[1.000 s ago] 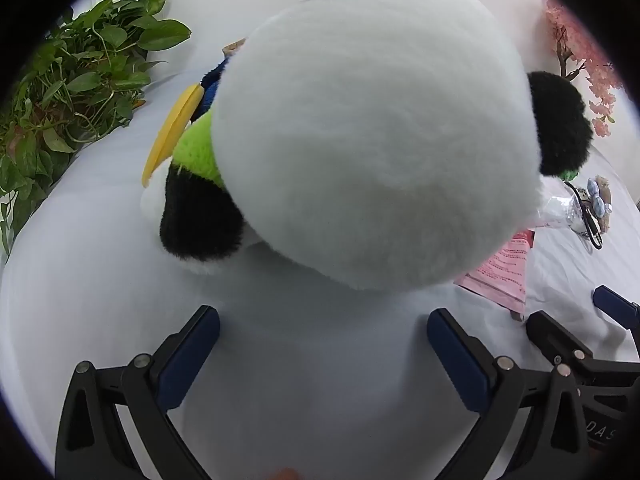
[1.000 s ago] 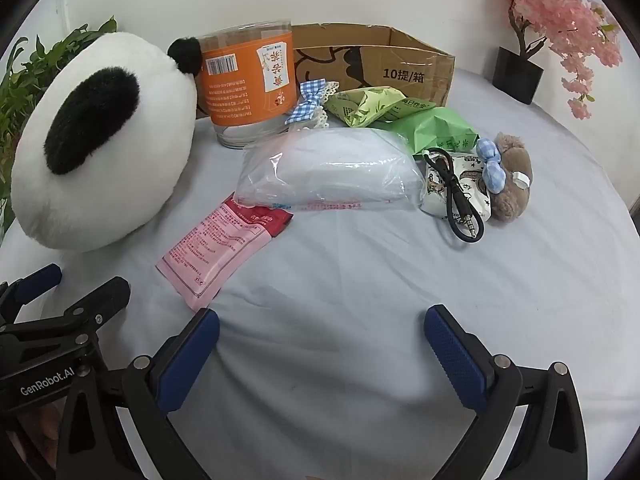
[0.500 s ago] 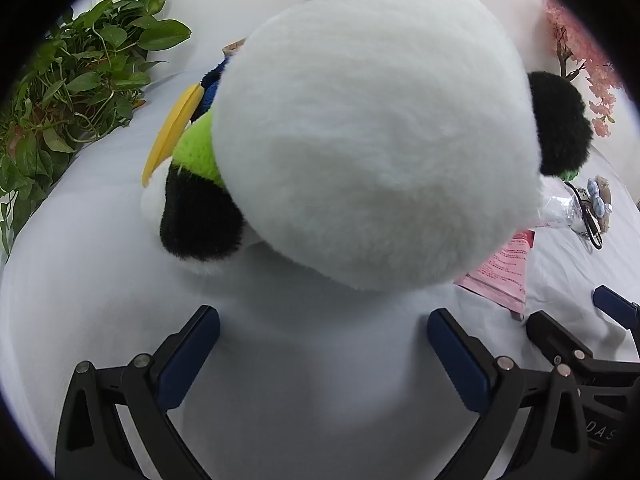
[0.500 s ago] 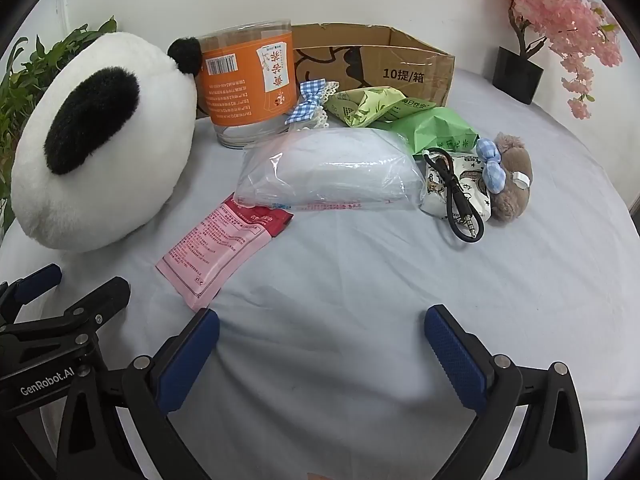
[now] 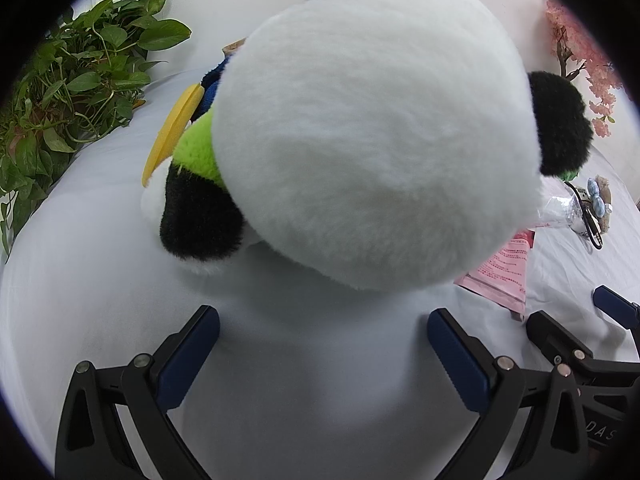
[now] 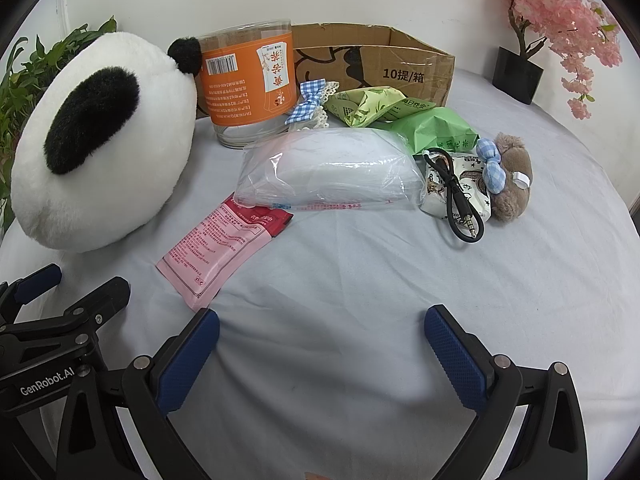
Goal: Organize soft objects
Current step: 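Close the left gripper on the white-and-black panda plush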
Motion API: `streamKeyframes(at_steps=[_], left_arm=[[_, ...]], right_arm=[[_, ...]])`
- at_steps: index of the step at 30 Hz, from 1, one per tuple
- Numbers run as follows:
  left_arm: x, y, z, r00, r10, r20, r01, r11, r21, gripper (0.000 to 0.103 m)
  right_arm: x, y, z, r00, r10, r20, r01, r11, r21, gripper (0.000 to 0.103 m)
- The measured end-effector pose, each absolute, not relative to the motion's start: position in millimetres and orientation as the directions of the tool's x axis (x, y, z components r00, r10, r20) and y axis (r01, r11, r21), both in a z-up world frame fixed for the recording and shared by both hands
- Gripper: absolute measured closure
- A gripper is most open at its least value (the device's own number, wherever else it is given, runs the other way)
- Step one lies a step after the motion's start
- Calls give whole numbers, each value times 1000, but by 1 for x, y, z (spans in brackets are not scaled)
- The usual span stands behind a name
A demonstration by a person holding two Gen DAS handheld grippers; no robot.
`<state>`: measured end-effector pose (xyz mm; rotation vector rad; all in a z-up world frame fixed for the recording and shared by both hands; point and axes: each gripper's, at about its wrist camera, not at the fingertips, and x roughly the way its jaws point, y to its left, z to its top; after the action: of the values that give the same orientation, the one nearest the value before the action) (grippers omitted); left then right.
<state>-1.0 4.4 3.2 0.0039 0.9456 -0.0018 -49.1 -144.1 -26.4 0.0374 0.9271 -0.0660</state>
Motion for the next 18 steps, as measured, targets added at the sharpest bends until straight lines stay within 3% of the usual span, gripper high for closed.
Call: streamKeyframes(at_steps=[18], left_arm=[[-2,3,3,584,0,-812,3,1000,3,0]], right_arm=[[-49,-144,-26,598,-41,-800,73,997,4,0]])
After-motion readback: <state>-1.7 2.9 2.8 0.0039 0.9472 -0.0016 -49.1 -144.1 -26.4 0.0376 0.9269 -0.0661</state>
